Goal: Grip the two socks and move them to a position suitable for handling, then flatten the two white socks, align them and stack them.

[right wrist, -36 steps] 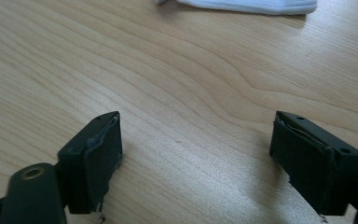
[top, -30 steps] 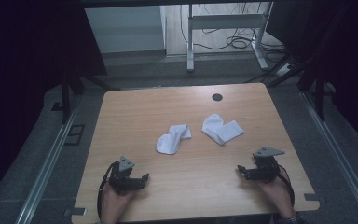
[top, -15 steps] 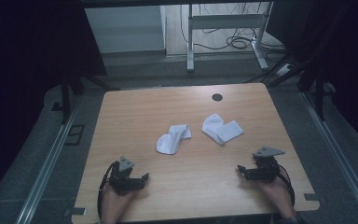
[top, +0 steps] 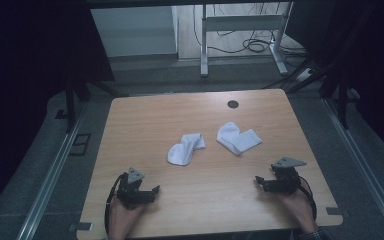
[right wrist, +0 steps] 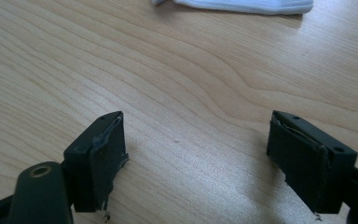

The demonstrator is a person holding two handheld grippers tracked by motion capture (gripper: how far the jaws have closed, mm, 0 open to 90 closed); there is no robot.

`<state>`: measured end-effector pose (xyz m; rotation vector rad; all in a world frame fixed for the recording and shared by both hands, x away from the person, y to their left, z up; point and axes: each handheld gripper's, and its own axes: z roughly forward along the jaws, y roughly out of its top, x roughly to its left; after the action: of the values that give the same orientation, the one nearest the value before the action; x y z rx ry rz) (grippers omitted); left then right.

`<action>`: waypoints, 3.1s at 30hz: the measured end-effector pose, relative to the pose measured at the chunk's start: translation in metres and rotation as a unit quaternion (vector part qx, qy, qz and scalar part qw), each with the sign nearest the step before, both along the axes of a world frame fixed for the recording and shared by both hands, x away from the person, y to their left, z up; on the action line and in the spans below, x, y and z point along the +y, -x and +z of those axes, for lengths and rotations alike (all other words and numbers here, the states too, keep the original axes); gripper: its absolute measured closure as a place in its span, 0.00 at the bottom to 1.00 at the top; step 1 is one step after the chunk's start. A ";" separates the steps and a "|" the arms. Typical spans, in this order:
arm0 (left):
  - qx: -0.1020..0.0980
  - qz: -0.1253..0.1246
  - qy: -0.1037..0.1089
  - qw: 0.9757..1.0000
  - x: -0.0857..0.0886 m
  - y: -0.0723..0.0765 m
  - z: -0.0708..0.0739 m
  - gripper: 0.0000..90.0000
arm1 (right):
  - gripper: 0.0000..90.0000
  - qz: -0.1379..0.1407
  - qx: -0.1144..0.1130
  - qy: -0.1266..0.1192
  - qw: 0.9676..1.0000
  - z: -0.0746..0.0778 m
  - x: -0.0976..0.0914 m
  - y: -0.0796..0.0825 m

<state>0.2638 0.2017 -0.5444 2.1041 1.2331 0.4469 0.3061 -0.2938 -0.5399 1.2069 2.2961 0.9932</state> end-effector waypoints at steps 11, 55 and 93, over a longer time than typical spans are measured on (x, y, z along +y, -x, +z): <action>0.000 0.002 0.001 1.000 0.000 0.000 0.000 0.15 | 0.25 0.004 0.002 -0.008 1.000 0.007 0.000 -0.003; 0.000 0.005 0.001 1.000 0.000 -0.001 0.000 0.15 | 0.43 -0.014 0.011 -0.039 0.999 0.039 0.006 -0.061; -0.002 0.003 0.000 1.000 0.000 -0.001 0.000 0.15 | 0.64 -0.067 0.037 -0.002 0.997 0.009 0.017 -0.142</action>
<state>0.2647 0.2017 -0.5444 2.0992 1.2372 0.4526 0.4484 -0.2768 -0.5311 1.4014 2.2344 0.9208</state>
